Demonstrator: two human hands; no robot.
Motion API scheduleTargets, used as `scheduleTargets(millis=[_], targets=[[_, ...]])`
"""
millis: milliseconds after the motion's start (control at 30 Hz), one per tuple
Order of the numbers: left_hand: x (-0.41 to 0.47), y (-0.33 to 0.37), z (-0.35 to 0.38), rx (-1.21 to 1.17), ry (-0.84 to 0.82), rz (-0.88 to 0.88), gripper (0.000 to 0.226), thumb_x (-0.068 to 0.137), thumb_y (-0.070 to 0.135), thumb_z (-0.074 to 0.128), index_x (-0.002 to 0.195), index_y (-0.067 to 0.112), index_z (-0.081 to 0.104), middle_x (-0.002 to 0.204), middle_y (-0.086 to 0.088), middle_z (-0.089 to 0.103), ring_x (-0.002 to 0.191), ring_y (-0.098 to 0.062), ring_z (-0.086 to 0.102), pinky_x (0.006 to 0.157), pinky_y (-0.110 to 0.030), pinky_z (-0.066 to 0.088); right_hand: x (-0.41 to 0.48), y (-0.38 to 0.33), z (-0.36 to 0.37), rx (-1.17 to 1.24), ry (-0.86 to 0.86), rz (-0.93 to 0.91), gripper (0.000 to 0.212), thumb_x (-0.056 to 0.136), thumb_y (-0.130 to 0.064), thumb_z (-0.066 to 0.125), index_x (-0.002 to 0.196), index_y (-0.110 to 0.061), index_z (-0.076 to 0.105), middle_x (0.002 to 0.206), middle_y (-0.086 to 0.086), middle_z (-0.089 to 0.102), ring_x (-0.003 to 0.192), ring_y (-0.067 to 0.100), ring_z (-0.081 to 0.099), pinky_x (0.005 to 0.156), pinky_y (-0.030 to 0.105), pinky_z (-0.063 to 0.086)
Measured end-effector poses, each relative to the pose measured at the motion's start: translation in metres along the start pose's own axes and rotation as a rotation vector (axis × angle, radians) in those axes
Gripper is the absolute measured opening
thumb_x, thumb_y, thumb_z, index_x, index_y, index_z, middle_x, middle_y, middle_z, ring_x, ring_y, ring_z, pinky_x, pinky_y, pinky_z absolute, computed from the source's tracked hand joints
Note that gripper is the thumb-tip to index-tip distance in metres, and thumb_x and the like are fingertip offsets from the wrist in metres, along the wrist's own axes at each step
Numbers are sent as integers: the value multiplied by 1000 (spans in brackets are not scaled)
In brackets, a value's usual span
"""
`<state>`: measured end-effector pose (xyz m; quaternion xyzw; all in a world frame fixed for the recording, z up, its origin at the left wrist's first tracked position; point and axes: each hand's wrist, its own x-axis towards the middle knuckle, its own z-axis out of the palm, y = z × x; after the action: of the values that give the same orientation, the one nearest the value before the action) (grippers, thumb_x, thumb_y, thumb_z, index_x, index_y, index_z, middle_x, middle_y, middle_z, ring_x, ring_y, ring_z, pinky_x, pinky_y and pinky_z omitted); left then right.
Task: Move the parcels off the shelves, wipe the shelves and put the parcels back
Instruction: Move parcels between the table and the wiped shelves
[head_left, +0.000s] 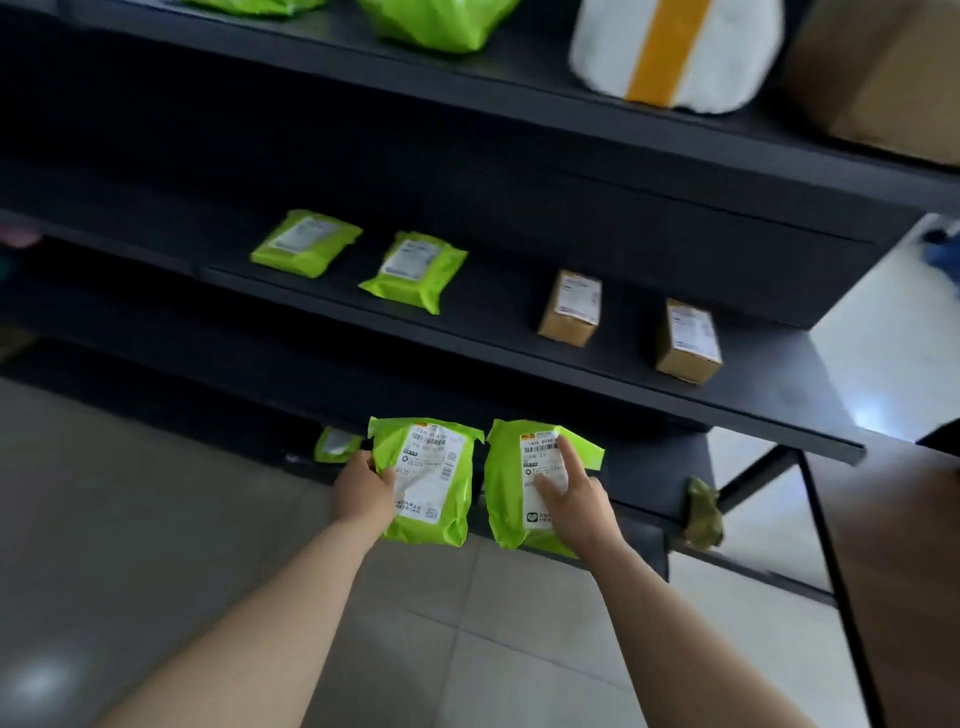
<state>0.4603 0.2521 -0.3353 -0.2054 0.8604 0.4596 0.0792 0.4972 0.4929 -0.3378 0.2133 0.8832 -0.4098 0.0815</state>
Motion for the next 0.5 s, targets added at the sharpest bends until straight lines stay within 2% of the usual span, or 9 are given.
scheduleTargets(millis=[133, 267, 400, 500], targets=[[30, -34, -60, -32, 56, -29, 28, 92, 10, 56, 119, 6, 52, 112, -14, 63, 100, -33, 59, 78, -34, 43, -1, -49, 61, -32, -39, -13, 60, 95, -46, 47, 147, -51, 16, 106, 9, 50, 77, 16, 57, 59, 25, 42], [60, -66, -108, -34, 104, -19, 47, 91, 6, 53, 137, 12, 42, 117, -12, 62, 104, -33, 59, 77, -29, 40, 0, -88, 112, -33, -67, -34, 60, 97, -45, 47, 148, -49, 16, 107, 11, 50, 82, 21, 58, 69, 29, 45], [94, -89, -135, -14, 129, -25, 44, 91, 3, 51, 133, 15, 46, 112, -11, 64, 90, -27, 57, 71, -28, 39, 11, -114, 151, -13, -90, -32, 60, 97, -42, 46, 149, -43, 17, 114, 12, 55, 90, 25, 60, 75, 32, 48], [121, -98, -144, -5, 137, -46, 44, 91, 3, 50, 133, 15, 47, 114, -12, 63, 97, -30, 58, 73, -28, 39, 26, -126, 172, -10, -103, -39, 59, 98, -41, 45, 149, -43, 16, 115, 11, 55, 87, 22, 60, 70, 30, 46]])
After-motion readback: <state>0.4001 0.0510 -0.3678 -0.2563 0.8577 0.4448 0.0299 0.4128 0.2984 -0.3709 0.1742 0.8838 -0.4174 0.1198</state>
